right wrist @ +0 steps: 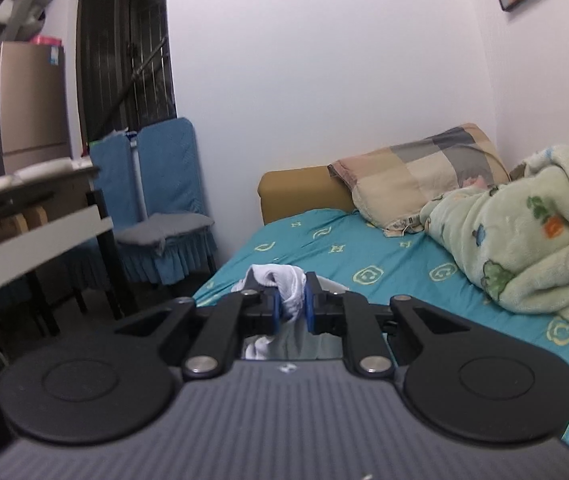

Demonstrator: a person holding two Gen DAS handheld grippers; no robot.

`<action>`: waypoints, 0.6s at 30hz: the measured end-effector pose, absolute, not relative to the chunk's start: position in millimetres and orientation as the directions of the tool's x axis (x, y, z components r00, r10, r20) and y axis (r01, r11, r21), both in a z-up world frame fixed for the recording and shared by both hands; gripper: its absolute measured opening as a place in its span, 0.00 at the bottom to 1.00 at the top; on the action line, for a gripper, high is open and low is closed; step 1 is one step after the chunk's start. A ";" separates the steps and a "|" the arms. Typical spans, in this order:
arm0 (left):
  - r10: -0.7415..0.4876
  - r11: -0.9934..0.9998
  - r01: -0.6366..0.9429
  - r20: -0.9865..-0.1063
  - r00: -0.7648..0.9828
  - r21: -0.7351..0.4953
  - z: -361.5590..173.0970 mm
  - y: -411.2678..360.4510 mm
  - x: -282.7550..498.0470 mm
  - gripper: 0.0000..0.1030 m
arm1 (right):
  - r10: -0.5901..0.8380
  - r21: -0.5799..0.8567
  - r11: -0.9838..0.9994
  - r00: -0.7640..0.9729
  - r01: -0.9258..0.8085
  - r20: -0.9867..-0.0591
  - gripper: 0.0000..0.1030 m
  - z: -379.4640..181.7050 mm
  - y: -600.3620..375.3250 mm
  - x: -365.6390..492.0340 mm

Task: Fold clothes
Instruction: 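Grasp the white T-shirt with the right gripper while the left gripper grasps another edge, then lift the T-shirt with both grippers and shake it out in the air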

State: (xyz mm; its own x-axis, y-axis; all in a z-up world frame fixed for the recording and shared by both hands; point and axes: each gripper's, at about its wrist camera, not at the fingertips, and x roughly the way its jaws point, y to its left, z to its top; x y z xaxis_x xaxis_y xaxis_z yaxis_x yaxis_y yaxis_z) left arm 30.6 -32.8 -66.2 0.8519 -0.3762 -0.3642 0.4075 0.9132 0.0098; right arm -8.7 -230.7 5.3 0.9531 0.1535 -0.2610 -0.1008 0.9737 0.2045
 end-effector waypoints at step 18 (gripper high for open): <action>-0.081 0.990 0.113 -0.316 0.945 0.085 -91.3 -58.5 57.5 1.00 | 0.158 0.320 0.946 0.942 -0.058 -0.296 0.15 -9.4 -262.7 -16.6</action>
